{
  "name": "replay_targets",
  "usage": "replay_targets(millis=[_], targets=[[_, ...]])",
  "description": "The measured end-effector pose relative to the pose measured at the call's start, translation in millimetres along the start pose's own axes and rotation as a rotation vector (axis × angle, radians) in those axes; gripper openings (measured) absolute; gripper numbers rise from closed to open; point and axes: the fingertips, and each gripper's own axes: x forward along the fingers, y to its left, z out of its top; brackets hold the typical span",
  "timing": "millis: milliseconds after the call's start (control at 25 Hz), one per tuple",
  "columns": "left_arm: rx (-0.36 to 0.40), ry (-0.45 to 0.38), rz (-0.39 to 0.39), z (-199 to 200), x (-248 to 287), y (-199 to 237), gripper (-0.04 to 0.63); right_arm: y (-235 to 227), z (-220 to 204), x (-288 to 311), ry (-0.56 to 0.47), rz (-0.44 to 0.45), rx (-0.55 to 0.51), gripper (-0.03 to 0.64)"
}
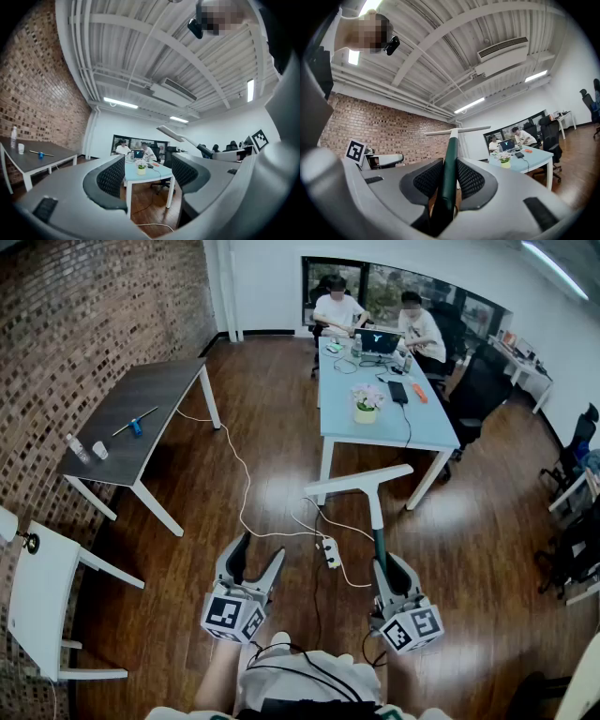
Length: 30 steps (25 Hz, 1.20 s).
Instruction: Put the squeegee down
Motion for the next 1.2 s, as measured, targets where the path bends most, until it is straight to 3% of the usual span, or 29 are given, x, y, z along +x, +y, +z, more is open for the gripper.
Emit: replay_targets(millis=[160,720,960,1200], targets=[[-0.003,-0.01,0.074,4,-28,50,0.302,43,-14,36,0.019,0.07,0.005,0.115],[0.026,-0.033,0.45,17,-164,226,0.302,241,-76,180,0.126,0.471,0.015,0.115],[0.016,-0.038,0.653,16,-244,282,0.302,335,-108,222,0.194,0.673,0.029,0.115],[0.004,-0.061,0.849,18,-301,308,0.302,410,-130,252,0.26,0.894,0.045,0.115]])
